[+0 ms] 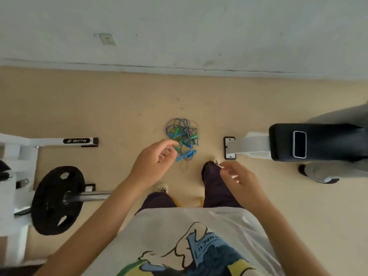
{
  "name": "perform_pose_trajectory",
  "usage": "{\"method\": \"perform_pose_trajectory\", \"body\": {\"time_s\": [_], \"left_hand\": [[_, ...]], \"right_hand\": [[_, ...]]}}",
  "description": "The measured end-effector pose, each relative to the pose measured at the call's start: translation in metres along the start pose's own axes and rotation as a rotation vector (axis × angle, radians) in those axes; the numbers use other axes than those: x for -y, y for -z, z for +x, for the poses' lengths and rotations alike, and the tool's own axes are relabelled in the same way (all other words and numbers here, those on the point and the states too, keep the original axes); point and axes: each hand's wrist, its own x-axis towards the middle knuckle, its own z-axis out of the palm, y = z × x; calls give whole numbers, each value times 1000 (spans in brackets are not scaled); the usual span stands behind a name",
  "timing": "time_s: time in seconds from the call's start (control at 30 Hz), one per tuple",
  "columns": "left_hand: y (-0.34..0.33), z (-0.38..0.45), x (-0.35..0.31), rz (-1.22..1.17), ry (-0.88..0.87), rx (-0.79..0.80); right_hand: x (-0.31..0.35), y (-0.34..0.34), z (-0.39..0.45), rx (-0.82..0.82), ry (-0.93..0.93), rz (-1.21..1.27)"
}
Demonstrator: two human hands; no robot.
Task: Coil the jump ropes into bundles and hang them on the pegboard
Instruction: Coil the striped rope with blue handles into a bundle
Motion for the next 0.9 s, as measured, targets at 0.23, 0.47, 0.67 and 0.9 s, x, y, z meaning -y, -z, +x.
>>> {"method": "perform_pose_trajectory", "body": {"time_s": [0.23, 0.47, 0.67, 0.9], "left_hand": [[-75, 131, 57, -2, 151, -130], [-172, 304, 211, 83, 117, -112], [-200, 383, 303, 236, -42, -89], [-187, 358, 297, 335, -234, -137]], "right_hand": [[-83, 22, 196, 130, 57, 23], [-201, -61, 392, 83, 169, -47], [-263, -116, 486, 43, 297, -108], [-254, -114, 463, -125, 466, -101]]}}
